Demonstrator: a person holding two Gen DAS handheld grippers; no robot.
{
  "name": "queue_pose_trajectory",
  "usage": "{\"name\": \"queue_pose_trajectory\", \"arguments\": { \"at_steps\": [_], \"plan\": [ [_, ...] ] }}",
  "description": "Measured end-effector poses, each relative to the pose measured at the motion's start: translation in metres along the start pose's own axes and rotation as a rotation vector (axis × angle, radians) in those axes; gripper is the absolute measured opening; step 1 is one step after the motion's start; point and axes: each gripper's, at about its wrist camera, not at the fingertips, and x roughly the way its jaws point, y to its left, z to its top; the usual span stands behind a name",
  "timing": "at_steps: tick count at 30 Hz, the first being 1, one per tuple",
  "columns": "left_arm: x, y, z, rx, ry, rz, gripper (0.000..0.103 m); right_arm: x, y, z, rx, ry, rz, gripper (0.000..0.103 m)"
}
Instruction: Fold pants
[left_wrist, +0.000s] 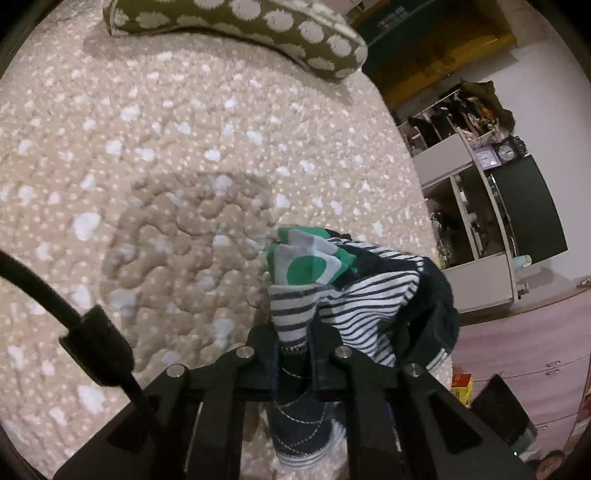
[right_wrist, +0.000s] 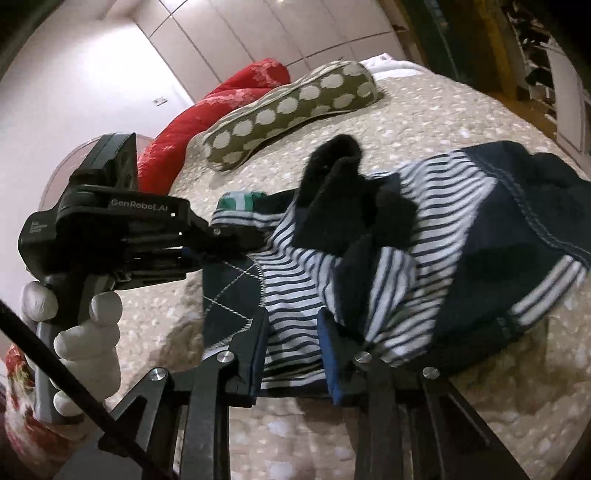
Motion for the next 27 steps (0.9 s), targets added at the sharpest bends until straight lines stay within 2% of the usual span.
{"name": "queue_pose_trajectory", "arguments": {
  "at_steps": [3,5,7,9,13,15,18,19,21,22,24,25,26,27],
  "plan": [
    [-0.014,-0.004,0.001,0.026,-0.009,0.045,0.013,0.002,0.003,0.003,0.044,0.006,0.057,0.029],
    [-0.025,-0.004,0.001,0.044,-0.04,0.069,0.013,0.002,0.005,0.006,0.049,0.007,0.011,0.029],
    [-0.041,-0.002,0.0,0.052,-0.081,0.058,0.015,-0.006,0.003,0.007,0.041,-0.009,-0.024,0.029],
    [-0.058,0.001,-0.002,0.049,-0.117,0.033,0.021,-0.025,0.001,0.01,0.042,-0.049,-0.033,0.029],
    [-0.08,-0.006,-0.012,0.075,-0.188,0.074,0.031,-0.058,0.009,0.027,0.019,-0.165,-0.011,0.029],
    [-0.079,-0.011,-0.019,0.087,-0.193,0.102,0.032,-0.057,0.012,0.039,0.021,-0.167,0.032,0.029],
    [-0.077,-0.02,-0.03,0.127,-0.189,0.131,0.038,-0.027,-0.001,0.051,0.069,-0.105,0.075,0.029],
    [-0.078,-0.023,-0.034,0.139,-0.187,0.145,0.039,-0.018,-0.008,0.053,0.082,-0.089,0.047,0.029],
    [-0.078,-0.027,-0.039,0.163,-0.182,0.169,0.04,0.002,-0.03,0.05,0.106,-0.057,-0.101,0.029],
    [-0.078,-0.028,-0.039,0.172,-0.179,0.179,0.04,0.003,-0.04,0.047,0.12,-0.059,-0.139,0.027],
    [-0.079,-0.031,-0.038,0.185,-0.173,0.188,0.041,-0.016,-0.049,0.045,0.174,-0.128,-0.132,0.029],
    [-0.077,-0.035,-0.035,0.191,-0.166,0.185,0.041,-0.036,-0.054,0.041,0.193,-0.175,-0.108,0.036],
    [-0.075,-0.038,-0.032,0.193,-0.158,0.179,0.041,-0.05,-0.057,0.038,0.197,-0.207,-0.09,0.05],
    [-0.069,-0.045,-0.026,0.194,-0.145,0.17,0.041,-0.066,-0.062,0.033,0.199,-0.247,-0.093,0.056]
  ]
}}
